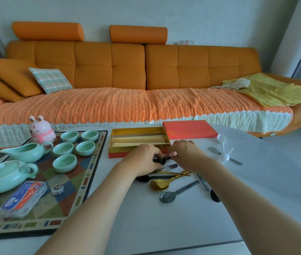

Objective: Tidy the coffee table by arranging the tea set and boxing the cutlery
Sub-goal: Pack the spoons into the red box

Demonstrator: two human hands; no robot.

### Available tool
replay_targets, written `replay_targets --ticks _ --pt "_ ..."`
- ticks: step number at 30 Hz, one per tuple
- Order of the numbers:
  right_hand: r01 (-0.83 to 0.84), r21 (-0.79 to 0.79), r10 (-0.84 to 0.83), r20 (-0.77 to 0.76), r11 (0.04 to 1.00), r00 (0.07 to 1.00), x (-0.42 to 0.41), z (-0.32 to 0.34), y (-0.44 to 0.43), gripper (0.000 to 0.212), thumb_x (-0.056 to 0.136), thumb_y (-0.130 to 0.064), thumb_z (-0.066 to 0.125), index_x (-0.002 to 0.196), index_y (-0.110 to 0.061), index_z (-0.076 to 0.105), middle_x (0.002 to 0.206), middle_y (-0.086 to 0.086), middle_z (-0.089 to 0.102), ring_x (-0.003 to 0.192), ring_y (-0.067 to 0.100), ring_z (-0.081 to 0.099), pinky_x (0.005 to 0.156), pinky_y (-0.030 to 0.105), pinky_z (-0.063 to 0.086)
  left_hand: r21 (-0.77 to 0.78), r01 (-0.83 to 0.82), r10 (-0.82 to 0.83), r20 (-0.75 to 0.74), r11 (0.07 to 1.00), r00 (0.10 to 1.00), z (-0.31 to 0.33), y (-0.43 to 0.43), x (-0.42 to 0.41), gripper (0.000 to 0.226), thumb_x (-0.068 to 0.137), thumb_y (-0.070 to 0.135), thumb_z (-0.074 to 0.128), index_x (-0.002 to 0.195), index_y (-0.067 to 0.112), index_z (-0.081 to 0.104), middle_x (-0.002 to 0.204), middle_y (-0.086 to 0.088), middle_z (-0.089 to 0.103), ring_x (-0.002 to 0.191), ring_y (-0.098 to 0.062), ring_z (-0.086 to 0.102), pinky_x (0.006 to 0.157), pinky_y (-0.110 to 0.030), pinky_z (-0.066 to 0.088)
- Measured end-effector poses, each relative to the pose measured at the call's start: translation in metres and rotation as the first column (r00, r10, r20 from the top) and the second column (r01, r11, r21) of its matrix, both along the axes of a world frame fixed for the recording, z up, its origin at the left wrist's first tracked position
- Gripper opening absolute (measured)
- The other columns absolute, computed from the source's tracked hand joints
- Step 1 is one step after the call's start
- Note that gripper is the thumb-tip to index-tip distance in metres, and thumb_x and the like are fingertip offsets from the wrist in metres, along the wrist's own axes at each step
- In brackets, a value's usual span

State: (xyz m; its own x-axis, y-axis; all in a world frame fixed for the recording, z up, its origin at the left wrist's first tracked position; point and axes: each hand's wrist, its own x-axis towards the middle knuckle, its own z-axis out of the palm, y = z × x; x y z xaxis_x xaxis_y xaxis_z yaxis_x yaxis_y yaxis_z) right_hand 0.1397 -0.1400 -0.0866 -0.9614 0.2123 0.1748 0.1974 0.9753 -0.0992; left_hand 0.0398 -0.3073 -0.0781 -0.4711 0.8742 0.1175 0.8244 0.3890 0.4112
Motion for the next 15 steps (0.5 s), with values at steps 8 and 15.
replay_targets --ticks 8,15 --pt "-0.084 -0.259 0.036 -0.186 0.962 0.982 -0.017 0.016 -0.016 0.02 0.092 -0.014 0.057 0.102 -0.026 0.07 0.093 -0.011 0.055 0.08 0.007 0.055 0.069 0.018 0.041 0.24 -0.074 0.089 -0.052 0.968 0.995 0.017 -0.013 -0.019 0.022 0.093 0.002 0.056 0.092 0.023 0.064 0.093 0.004 0.062 0.077 -0.01 0.057 0.061 -0.019 0.043" --pt "-0.05 -0.199 -0.025 -0.357 0.979 0.934 -0.042 0.014 -0.029 0.02 0.095 -0.014 0.056 0.104 -0.021 0.072 0.099 -0.006 0.06 0.081 0.018 0.057 0.07 0.03 0.044 0.503 -0.147 0.207 -0.064 0.851 0.976 0.015 -0.033 -0.047 0.028 0.092 -0.001 0.056 0.109 0.019 0.067 0.103 0.005 0.068 0.093 -0.011 0.062 0.074 -0.016 0.045"
